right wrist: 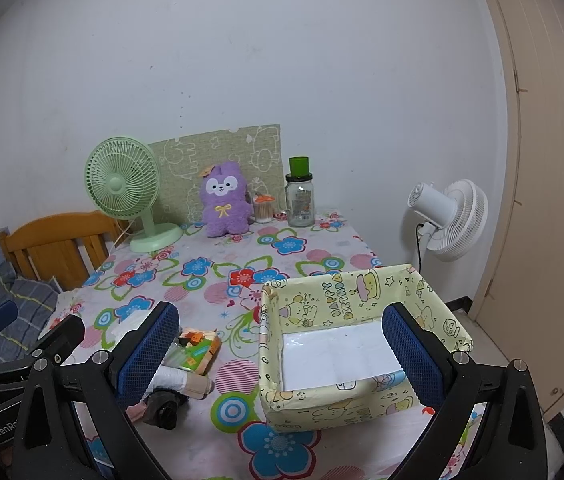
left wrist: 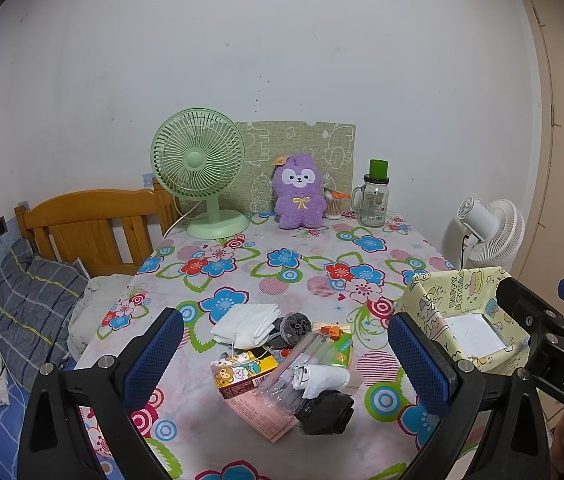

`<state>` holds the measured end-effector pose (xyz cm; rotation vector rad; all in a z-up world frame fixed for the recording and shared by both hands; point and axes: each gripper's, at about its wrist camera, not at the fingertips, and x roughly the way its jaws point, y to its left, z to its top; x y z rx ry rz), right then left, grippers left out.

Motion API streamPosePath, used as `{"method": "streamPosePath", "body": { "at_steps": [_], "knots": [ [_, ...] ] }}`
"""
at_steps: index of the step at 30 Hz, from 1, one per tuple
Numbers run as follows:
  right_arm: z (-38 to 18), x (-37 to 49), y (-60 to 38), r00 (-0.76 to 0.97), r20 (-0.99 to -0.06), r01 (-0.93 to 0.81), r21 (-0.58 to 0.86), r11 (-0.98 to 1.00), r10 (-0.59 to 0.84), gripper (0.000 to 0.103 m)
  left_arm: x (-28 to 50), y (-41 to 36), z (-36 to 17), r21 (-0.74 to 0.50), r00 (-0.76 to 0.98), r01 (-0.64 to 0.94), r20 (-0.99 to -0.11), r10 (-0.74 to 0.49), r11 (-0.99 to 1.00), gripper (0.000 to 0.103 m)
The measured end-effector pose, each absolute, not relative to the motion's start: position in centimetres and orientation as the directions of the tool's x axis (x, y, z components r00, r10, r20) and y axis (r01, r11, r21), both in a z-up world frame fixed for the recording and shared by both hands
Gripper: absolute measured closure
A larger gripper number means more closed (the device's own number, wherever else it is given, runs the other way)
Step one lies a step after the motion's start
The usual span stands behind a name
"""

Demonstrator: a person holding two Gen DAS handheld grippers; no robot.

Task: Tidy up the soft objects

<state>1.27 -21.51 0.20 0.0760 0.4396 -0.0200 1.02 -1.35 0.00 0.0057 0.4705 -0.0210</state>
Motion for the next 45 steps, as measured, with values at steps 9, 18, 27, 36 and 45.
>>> {"method": "streamPosePath", "body": {
  "at_steps": [9, 18, 27, 36, 45],
  "knots": [
    [0.20, 1.30, -21.55, 0.905, -0.426, 0.038, 0.068, 0.997, -0.005, 0.000, 1.14, -1.56, -0.25, 0.001, 0.892, 0.025, -0.452, -0.022, 1.000, 0.001],
    [0.21, 1.29, -21.58, 0.905, -0.426, 0.037, 0.068, 0.997, -0.005, 0.000, 1.19, -1.61, -0.24, 0.001, 0.891, 0.025, -0.453, -0.022, 1.000, 0.001],
    [0.21, 1.28, -21.58, 0.905, -0.426, 0.037, 0.068, 0.997, -0.004, 0.000, 1.21, -1.64, -0.22, -0.001, 0.891, 0.025, -0.454, -0.022, 1.000, 0.001],
    [0.21, 1.28, -21.62, 0.905, -0.426, 0.037, 0.068, 0.997, -0.004, 0.000, 1.24, -1.71, -0.25, 0.000, 0.891, 0.025, -0.453, -0.022, 1.000, 0.001],
    [0.21, 1.30, -21.60, 0.904, -0.428, 0.037, 0.068, 0.997, -0.004, 0.000, 1.21, -1.68, -0.26, -0.002, 0.891, 0.025, -0.454, -0.023, 1.000, 0.001]
  ]
}}
